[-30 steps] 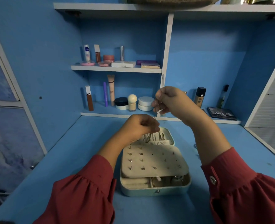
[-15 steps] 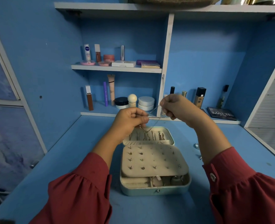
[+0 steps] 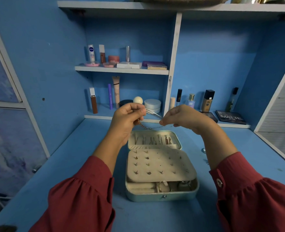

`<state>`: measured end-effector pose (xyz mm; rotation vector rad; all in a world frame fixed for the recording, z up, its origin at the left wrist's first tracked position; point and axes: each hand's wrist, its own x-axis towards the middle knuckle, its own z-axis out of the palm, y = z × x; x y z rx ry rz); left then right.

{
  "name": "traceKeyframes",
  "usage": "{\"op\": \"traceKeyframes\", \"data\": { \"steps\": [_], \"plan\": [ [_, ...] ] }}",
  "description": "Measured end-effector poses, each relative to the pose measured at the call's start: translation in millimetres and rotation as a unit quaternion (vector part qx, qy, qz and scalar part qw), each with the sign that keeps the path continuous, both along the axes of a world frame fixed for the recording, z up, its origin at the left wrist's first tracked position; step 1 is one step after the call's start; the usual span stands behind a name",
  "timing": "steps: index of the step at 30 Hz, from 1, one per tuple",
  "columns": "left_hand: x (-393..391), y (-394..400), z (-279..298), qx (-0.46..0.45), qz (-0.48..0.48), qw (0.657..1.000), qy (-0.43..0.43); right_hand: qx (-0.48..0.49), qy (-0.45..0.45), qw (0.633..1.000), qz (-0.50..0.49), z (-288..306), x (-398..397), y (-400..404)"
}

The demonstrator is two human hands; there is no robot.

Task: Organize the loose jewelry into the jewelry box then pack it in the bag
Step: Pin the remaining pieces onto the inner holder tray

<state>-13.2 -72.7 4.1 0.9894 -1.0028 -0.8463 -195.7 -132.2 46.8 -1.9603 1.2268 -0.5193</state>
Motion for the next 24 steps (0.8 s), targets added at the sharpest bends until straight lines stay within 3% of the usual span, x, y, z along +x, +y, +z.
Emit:
{"op": "traceKeyframes", "data": {
  "steps": [5,9,12,17,20,24],
  "plan": [
    [5.2,-0.5,-0.8,0.031,0.014,0.999,-0.028,0.043,-0.122,0.992,-0.01,-3.1,-2.2,-5.3],
    [-0.3,0.6,-1.8,0.062,0.01,0.992,-0.105,0.085,-0.262,0.961,0.0,-2.7,4.2,-2.4],
    [-2.7,0.6,-1.6,0.075,0.024,0.988,-0.131,0.1,-0.311,0.945,-0.002,-4.3,12.6,1.5],
    [7.4,-4.7,-7.6,0.133,0.105,0.978,-0.122,0.05,-0.205,0.976,-0.045,-20.9,27.1,6.9],
    [12.9,-10.7,-16.4,0.157,0.145,0.952,-0.218,-0.01,-0.102,0.993,-0.058,-33.7,34.9,6.3],
    [12.8,-15.1,-24.7,0.164,0.175,0.893,-0.38,-0.095,0.023,0.994,-0.038,-41.6,41.2,8.1]
  ]
}}
